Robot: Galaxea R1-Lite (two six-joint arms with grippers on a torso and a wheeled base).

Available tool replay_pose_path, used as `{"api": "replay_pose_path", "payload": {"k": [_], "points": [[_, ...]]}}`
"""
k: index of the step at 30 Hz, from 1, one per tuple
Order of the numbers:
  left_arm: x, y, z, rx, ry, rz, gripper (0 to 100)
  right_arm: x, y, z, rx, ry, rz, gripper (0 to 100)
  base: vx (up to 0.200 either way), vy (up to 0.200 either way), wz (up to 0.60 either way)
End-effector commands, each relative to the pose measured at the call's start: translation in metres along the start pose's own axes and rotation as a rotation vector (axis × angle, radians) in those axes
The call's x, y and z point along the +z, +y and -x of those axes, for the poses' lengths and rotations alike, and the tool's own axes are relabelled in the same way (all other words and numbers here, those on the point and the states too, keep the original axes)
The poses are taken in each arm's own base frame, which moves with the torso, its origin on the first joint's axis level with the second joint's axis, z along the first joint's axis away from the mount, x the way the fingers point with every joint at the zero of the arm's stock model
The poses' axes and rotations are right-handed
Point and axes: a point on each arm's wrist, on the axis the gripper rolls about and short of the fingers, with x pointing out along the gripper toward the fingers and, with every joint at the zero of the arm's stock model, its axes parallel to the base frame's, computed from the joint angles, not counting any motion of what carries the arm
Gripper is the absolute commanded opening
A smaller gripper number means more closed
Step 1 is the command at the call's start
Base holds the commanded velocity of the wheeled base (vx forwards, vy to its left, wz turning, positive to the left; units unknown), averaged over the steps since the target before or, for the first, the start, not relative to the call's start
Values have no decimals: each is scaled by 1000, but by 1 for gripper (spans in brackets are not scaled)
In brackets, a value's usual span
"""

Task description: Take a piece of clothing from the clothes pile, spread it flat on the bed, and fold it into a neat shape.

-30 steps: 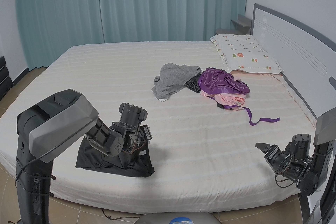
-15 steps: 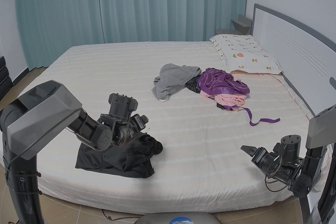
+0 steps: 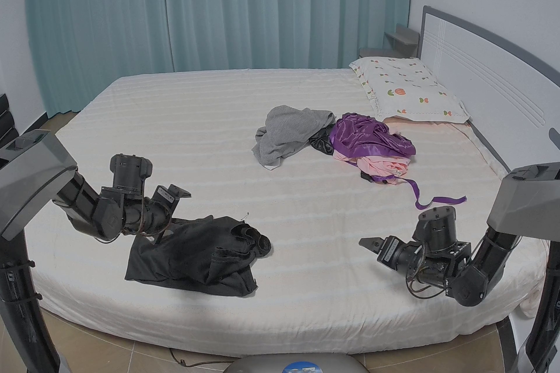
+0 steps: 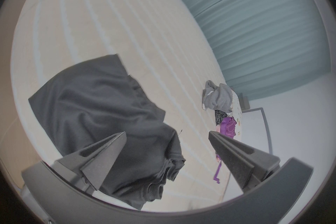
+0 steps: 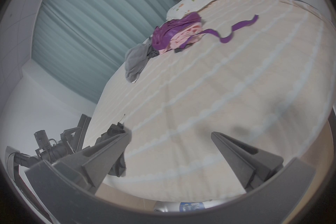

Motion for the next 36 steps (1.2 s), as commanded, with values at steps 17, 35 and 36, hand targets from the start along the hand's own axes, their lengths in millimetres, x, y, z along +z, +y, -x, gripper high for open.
{"api": "replay_pose_path", "payload": {"k": [17, 35, 36], "points": [[32, 73, 34, 44, -7, 186, 100, -22, 60, -44, 70, 98, 139, 100, 0, 200, 0], [26, 80, 39, 63, 2, 188, 100, -37, 96, -79, 10, 206, 307, 100, 0, 200, 0], [26, 80, 39, 64, 3, 188, 100, -37, 94, -82, -9, 220, 321, 100, 0, 200, 0]]}}
